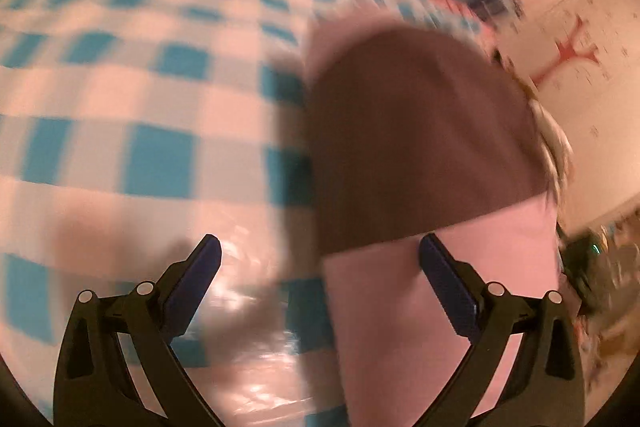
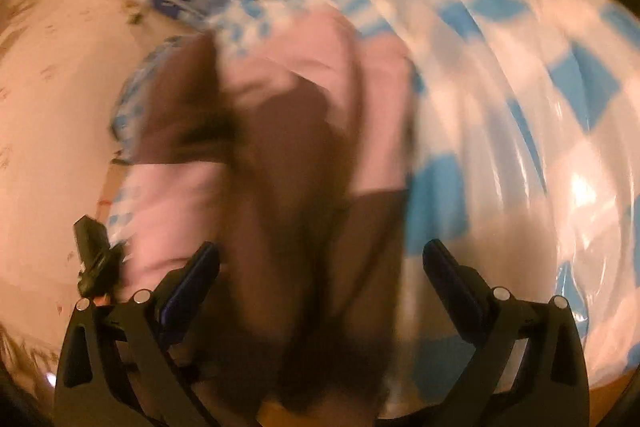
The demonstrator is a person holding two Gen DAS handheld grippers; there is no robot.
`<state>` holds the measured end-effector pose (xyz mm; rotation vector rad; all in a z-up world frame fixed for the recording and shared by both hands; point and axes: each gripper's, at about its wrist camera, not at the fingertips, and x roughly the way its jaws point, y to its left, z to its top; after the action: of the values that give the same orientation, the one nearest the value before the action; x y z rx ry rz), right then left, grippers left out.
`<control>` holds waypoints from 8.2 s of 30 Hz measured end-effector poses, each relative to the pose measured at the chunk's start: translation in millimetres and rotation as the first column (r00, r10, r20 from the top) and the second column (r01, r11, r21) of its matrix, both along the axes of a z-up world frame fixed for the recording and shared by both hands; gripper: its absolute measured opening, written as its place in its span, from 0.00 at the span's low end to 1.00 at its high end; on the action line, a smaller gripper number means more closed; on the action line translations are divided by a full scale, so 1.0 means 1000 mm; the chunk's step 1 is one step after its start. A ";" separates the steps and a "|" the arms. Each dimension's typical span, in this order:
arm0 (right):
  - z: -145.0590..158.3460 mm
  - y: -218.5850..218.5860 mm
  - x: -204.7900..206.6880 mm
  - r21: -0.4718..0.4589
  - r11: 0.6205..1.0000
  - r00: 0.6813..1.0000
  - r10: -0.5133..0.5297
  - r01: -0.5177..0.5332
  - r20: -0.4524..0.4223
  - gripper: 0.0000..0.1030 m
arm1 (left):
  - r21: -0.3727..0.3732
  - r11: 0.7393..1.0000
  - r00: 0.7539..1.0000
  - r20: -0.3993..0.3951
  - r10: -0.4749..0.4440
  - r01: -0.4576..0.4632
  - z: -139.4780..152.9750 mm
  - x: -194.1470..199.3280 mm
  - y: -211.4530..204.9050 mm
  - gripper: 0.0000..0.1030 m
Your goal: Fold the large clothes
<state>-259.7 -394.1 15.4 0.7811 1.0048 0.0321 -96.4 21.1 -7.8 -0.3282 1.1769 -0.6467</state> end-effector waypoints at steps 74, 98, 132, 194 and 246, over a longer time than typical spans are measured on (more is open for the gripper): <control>-0.073 0.106 0.236 0.271 0.873 0.893 0.316 -0.406 0.319 0.16 | 0.166 0.974 0.905 0.372 -0.207 0.155 0.024 0.008 -0.043 0.92; 0.082 0.203 0.037 -0.584 0.810 0.945 0.146 0.057 0.294 0.93 | 0.321 0.919 0.910 0.404 0.087 -0.230 0.075 -0.065 0.011 0.92; 0.069 0.258 -0.020 -0.661 0.743 0.992 0.125 -0.105 -0.017 0.93 | 0.427 0.856 0.915 0.387 0.117 -0.290 0.083 -0.151 0.023 0.93; 0.066 0.262 -0.018 -0.694 0.707 0.987 0.156 -0.133 -0.030 0.93 | 0.412 0.870 0.926 0.358 0.119 -0.271 0.072 -0.153 0.029 0.93; 0.063 0.258 -0.013 -0.683 0.716 0.985 0.166 -0.148 -0.040 0.93 | 0.458 0.853 0.936 0.338 0.095 -0.252 0.073 -0.147 0.020 0.93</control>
<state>-272.3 -136.5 78.7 0.0049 0.9605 -0.1792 -243.7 40.9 65.3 0.1027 0.9585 -0.2033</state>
